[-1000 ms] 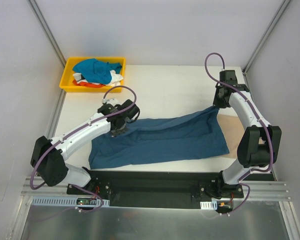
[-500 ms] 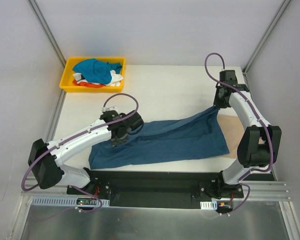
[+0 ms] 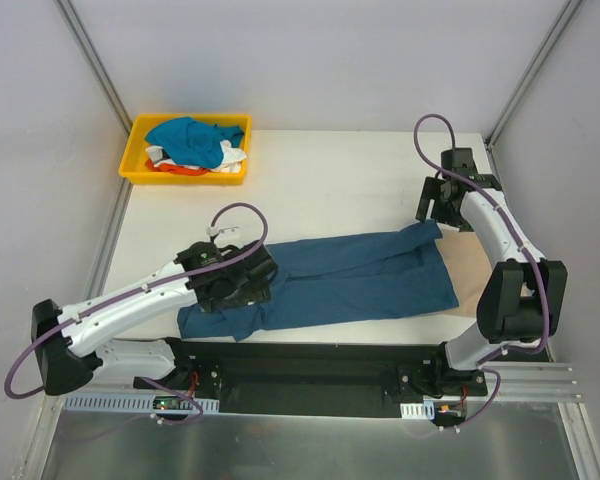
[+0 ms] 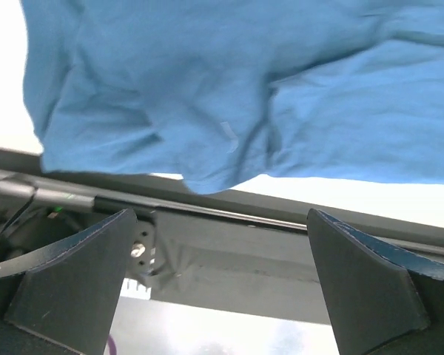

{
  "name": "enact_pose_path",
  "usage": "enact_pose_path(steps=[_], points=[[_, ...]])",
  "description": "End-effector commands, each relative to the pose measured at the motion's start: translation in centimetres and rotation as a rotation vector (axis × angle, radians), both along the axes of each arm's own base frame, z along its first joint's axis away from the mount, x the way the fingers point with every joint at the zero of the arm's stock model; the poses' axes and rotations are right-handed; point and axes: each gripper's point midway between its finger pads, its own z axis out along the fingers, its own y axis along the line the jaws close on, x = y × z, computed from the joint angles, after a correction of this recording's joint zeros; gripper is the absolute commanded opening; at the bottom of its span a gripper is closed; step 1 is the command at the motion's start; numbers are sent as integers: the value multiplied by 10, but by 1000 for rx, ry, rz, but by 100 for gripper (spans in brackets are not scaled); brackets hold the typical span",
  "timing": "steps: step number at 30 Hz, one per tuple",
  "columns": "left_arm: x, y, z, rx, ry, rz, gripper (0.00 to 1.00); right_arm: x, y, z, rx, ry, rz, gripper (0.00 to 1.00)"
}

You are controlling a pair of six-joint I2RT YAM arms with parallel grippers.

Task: Fold and stack the t-shirts
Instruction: Fold the tshirt

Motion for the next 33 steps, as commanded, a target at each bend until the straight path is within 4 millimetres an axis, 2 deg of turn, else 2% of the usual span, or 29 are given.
enact_pose_path(steps=[1,2,3,4,5,6,7,8,11,12,14,15,17,18,19,21,22,24,25,28,30,31,33], points=[[25,-3,4,-61,-67,-19,99,-11,8,25,71,-73,-8,97],[36,-12,0,-103,-82,-25,99,-11,19,30,127,-99,23,97],[42,-11,-3,-107,-78,-44,99,-12,26,32,161,-112,44,97],[54,-4,-6,-141,-67,17,99,-17,34,26,194,-103,70,97],[64,-5,-11,-174,-83,31,99,-17,54,35,281,-141,134,97],[74,-1,-14,-191,-93,42,99,-20,64,36,321,-149,168,97],[87,11,-16,-216,-107,102,99,-24,80,37,359,-154,229,97],[98,7,-20,-286,-125,108,99,-31,98,39,403,-163,326,97],[115,19,-31,-399,-115,142,99,-44,140,45,437,-192,512,97],[127,16,-29,-439,-145,124,99,-45,151,47,450,-202,548,97],[138,26,-40,-470,-128,163,99,-52,185,51,515,-186,638,97],[144,26,-42,-491,-135,163,99,-61,210,51,538,-168,708,97],[148,32,-56,-488,-90,192,99,-69,250,47,596,-153,817,97],[152,36,-58,-514,-83,208,99,-85,282,49,622,-142,928,97],[158,37,-60,-535,-89,212,99,-86,304,43,646,-137,988,97],[162,43,-74,-570,-59,250,99,-114,353,52,741,-124,1183,97],[164,41,-75,-611,-50,242,99,-116,374,42,772,-103,1239,97],[162,42,-85,-634,-6,253,97,-135,403,36,811,-40,1337,97],[161,42,-89,-637,7,253,97,-131,420,32,816,-24,1367,97],[156,47,-102,-636,46,281,97,-137,454,22,857,17,1441,97],[154,50,-107,-633,62,298,97,-142,469,16,862,29,1476,97],[153,53,-109,-633,65,310,97,-142,475,4,857,43,1488,97],[152,55,-112,-628,70,319,97,-144,487,-1,858,40,1516,97]])
